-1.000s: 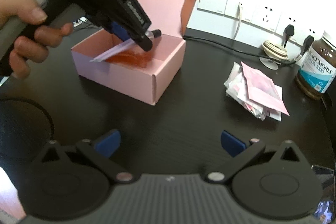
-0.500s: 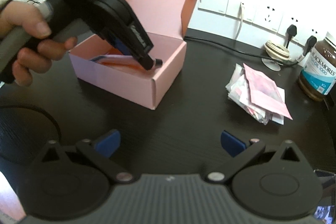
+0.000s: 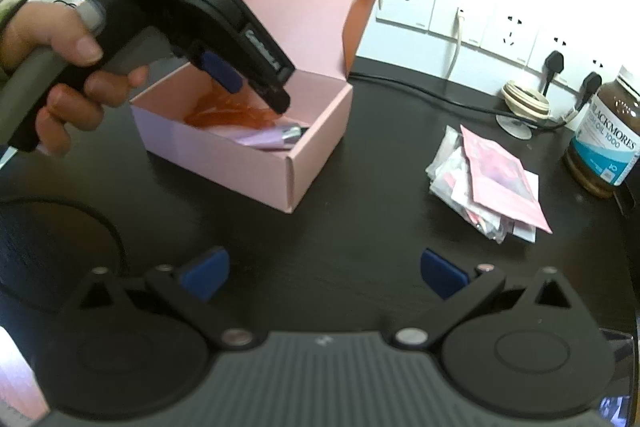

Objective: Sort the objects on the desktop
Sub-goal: 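Lower the tube into the pink box and open the left gripper, then withdraw the open left tool up from the pink box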

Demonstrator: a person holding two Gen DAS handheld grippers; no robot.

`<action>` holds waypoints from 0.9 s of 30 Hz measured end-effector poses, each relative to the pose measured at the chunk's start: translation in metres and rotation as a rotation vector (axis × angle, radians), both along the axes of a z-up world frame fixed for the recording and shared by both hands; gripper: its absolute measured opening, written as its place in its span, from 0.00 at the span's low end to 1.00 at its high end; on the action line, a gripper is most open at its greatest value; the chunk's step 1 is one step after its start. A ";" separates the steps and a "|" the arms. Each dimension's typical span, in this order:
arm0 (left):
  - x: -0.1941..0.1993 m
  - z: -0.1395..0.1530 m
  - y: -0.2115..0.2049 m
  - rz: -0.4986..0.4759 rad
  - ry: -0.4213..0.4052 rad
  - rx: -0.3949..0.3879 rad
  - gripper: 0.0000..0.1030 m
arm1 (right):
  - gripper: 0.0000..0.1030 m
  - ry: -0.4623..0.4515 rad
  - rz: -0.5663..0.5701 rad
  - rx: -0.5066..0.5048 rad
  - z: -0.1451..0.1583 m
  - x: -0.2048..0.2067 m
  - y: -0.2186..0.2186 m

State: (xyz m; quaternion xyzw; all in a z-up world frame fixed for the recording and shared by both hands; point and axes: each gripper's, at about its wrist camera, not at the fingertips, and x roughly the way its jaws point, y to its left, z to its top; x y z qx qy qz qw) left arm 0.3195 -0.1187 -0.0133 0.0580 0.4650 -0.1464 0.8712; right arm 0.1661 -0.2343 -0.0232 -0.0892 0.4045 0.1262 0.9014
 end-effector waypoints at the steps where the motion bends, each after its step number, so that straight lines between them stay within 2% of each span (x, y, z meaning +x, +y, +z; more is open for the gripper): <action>1: -0.001 0.001 0.001 0.005 -0.005 -0.002 0.56 | 0.99 -0.001 0.000 0.001 0.000 0.000 0.000; 8: -0.018 0.007 0.003 0.029 -0.058 0.027 0.66 | 0.99 -0.008 -0.006 -0.011 0.001 -0.002 0.001; 11: -0.027 0.011 0.000 0.044 -0.101 0.065 0.74 | 0.99 -0.009 -0.015 -0.016 0.000 -0.002 0.000; 13: -0.034 0.016 -0.001 0.061 -0.141 0.081 0.86 | 0.99 -0.015 -0.022 -0.020 0.000 -0.002 -0.001; 18: -0.050 0.028 -0.001 0.104 -0.214 0.104 0.97 | 0.99 -0.021 -0.030 -0.015 0.001 -0.003 -0.004; 21: -0.056 0.030 0.002 0.137 -0.226 0.093 0.98 | 0.99 -0.021 -0.036 -0.015 0.001 -0.003 -0.007; 27: -0.066 0.026 0.006 0.180 -0.195 0.084 1.00 | 0.99 -0.012 -0.060 0.008 0.002 -0.001 -0.020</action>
